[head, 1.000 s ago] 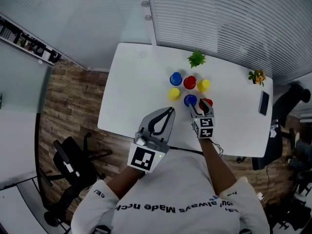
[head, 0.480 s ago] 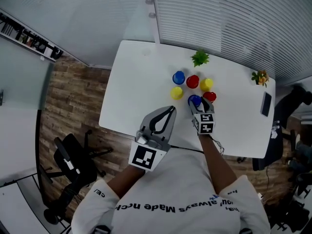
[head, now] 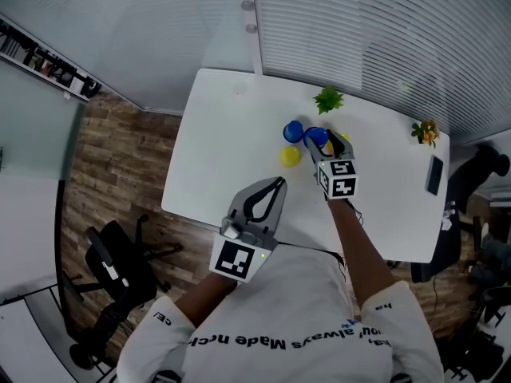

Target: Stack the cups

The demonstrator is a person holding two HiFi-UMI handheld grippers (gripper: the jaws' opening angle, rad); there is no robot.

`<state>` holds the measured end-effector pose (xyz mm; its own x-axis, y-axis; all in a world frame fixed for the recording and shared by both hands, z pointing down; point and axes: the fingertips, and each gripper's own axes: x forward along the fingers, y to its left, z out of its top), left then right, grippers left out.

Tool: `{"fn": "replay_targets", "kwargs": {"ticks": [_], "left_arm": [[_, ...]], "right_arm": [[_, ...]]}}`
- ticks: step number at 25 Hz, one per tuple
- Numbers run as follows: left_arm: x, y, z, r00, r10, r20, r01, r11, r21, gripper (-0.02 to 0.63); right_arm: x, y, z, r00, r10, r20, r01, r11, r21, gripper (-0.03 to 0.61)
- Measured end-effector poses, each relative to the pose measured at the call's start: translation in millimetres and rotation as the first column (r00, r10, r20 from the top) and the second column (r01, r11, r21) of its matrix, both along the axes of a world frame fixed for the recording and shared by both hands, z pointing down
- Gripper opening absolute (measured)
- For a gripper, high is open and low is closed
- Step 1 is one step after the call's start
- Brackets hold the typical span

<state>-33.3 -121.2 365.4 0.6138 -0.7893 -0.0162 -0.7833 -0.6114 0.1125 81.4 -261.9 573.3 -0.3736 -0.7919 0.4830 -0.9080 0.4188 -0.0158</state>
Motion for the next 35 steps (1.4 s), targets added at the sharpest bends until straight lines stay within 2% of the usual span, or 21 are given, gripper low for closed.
{"fn": "replay_targets", "kwargs": {"ticks": [6, 10, 11, 17, 22, 30, 31, 33, 35], "left_arm": [[-19.7, -2.2, 7.4, 0.999, -0.052, 0.011, 0.053, 0.998, -0.026, 0.021], [-29.4, -5.4, 10.3, 0.997, -0.073, 0.01, 0.074, 0.996, -0.044, 0.021], [-29.8, -6.6, 10.8, 0.997, -0.073, 0.009, 0.074, 0.996, -0.045, 0.021], [-22.6, -9.1, 13.3, 0.999, -0.042, 0.011, 0.042, 0.998, -0.049, 0.021], [-10.8, -11.6, 17.1, 1.0, -0.012, 0.014, 0.013, 0.998, -0.056, 0.021], [-29.1, -1.5, 19.9, 0.997, -0.073, 0.03, 0.075, 0.995, -0.07, 0.021], [-32.5, -0.3, 20.2, 0.996, -0.081, 0.034, 0.084, 0.994, -0.072, 0.021], [-35.6, 1.6, 19.3, 0.995, -0.089, 0.038, 0.092, 0.993, -0.07, 0.021], [-34.5, 3.8, 17.6, 0.996, -0.083, 0.035, 0.086, 0.994, -0.066, 0.021]], "right_arm": [[-13.6, -48.3, 27.6, 0.999, -0.023, -0.042, 0.021, 0.999, -0.047, 0.243], [-18.5, -54.7, 37.0, 0.999, -0.024, -0.048, 0.021, 0.997, -0.07, 0.248], [-18.1, -53.7, 34.6, 0.999, -0.021, -0.042, 0.018, 0.998, -0.066, 0.272], [-14.7, 1.2, 12.2, 1.0, -0.025, -0.009, 0.025, 1.0, -0.015, 0.272], [-22.7, 49.8, 51.3, 0.998, -0.05, 0.035, 0.053, 0.995, -0.081, 0.277], [-59.3, 35.0, 115.9, 0.992, -0.122, 0.021, 0.124, 0.978, -0.17, 0.294], [-63.4, 33.0, 117.6, 0.991, -0.129, 0.026, 0.131, 0.976, -0.173, 0.288], [-68.0, 33.6, 113.9, 0.989, -0.145, 0.022, 0.147, 0.975, -0.168, 0.235], [-66.5, 41.2, 104.7, 0.989, -0.146, 0.01, 0.146, 0.977, -0.155, 0.23]]}}
